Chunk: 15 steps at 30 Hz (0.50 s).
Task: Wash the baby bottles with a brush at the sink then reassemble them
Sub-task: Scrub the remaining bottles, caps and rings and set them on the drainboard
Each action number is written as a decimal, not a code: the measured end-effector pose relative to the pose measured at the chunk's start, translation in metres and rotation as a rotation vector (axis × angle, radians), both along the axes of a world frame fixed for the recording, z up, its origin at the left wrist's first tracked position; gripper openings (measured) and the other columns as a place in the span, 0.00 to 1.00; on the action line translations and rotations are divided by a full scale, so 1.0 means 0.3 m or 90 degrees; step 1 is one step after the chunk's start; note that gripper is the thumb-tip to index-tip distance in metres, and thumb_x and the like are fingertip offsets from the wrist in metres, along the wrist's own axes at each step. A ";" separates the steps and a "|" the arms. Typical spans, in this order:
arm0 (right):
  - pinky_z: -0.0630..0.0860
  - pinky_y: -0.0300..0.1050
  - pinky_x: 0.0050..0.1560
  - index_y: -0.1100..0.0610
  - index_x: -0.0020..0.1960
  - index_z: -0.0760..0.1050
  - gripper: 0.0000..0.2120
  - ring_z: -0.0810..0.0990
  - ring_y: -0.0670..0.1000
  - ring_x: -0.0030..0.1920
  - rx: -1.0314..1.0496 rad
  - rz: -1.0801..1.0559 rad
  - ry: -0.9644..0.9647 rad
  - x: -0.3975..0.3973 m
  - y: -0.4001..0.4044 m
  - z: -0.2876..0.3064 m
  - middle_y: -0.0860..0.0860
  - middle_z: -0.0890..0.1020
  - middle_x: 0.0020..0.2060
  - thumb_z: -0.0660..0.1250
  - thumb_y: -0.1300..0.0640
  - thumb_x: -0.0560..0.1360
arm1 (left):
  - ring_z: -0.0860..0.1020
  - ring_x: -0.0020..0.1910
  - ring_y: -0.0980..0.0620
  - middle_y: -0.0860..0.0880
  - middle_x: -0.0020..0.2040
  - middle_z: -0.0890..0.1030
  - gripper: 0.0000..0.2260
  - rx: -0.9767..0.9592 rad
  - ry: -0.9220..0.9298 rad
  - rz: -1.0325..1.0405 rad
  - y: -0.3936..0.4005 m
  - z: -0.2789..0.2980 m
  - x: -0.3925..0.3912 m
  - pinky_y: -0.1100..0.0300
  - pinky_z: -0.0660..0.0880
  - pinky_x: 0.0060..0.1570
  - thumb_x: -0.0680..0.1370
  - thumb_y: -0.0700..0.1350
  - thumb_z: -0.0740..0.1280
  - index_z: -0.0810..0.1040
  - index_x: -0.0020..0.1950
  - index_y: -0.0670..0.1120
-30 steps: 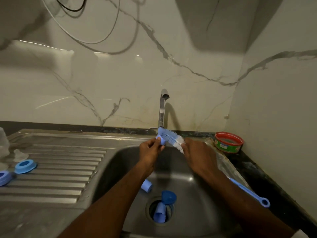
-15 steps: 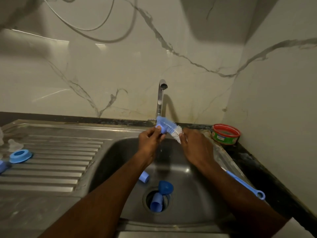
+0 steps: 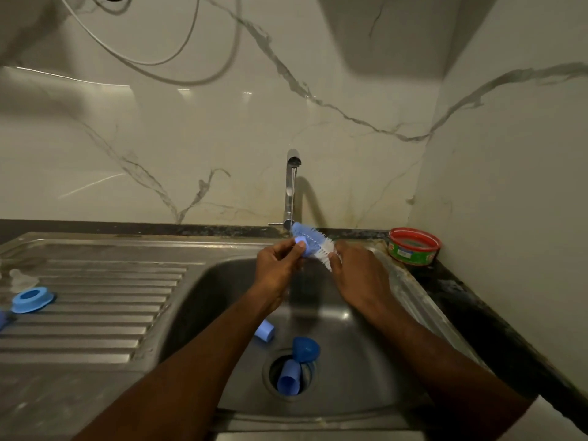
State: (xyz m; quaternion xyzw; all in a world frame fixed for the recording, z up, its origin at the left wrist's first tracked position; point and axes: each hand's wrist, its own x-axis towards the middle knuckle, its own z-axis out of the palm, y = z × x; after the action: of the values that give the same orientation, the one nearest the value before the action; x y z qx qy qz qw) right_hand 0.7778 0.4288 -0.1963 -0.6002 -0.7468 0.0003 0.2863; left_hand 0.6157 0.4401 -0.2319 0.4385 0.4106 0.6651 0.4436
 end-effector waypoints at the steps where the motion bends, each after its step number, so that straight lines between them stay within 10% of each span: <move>1: 0.75 0.47 0.54 0.53 0.65 0.76 0.14 0.80 0.53 0.54 0.006 0.009 -0.006 -0.004 -0.005 -0.004 0.53 0.82 0.57 0.58 0.49 0.85 | 0.85 0.51 0.50 0.45 0.53 0.86 0.11 -0.011 -0.006 0.030 0.011 -0.008 -0.016 0.61 0.82 0.46 0.78 0.44 0.72 0.83 0.60 0.43; 15: 0.77 0.49 0.51 0.50 0.68 0.72 0.15 0.80 0.54 0.54 0.016 -0.039 -0.047 -0.053 -0.021 0.038 0.53 0.79 0.59 0.64 0.50 0.82 | 0.82 0.56 0.57 0.51 0.56 0.85 0.09 0.079 0.307 0.129 0.028 -0.038 -0.007 0.55 0.80 0.60 0.77 0.45 0.73 0.86 0.57 0.45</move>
State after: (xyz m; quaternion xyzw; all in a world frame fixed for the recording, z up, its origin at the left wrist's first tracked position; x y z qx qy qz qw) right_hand 0.7619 0.4225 -0.1847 -0.6190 -0.7379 -0.0398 0.2659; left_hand 0.6136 0.4486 -0.2434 0.5672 0.5047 0.6065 0.2361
